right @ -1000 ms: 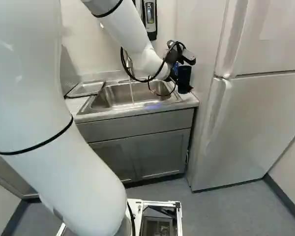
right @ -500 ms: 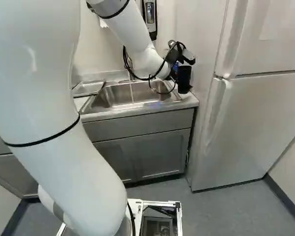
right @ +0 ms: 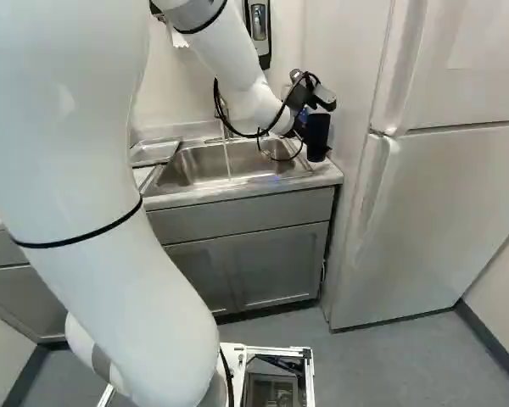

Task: Rinse the cup and place it in the tray

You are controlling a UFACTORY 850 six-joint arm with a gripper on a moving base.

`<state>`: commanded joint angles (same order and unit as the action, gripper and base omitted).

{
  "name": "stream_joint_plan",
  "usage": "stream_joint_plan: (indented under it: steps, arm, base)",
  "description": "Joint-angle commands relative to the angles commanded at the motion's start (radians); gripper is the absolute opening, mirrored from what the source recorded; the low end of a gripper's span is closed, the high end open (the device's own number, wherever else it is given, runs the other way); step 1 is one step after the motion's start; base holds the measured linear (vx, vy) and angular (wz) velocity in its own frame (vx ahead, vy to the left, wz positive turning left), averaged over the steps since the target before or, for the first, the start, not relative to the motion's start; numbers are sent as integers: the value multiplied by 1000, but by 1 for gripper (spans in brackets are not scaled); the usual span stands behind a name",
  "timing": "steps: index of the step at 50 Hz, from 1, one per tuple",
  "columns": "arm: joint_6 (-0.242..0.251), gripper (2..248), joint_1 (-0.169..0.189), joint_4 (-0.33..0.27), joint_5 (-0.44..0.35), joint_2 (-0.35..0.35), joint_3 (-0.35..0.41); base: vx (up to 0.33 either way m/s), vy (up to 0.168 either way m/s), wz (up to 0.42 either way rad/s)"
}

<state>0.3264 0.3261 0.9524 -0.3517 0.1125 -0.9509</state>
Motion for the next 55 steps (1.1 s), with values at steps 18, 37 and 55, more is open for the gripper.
stream_joint_plan:
  steps: [18, 37, 55]
  arm:
    - [168, 247, 0, 0, 0, 0, 0]
    - [368, 247, 0, 0, 0, 0, 0]
    - [368, 247, 0, 0, 0, 0, 0]
  base:
    - [0, 0, 0]
    - [0, 0, 0]
    - [0, 0, 0]
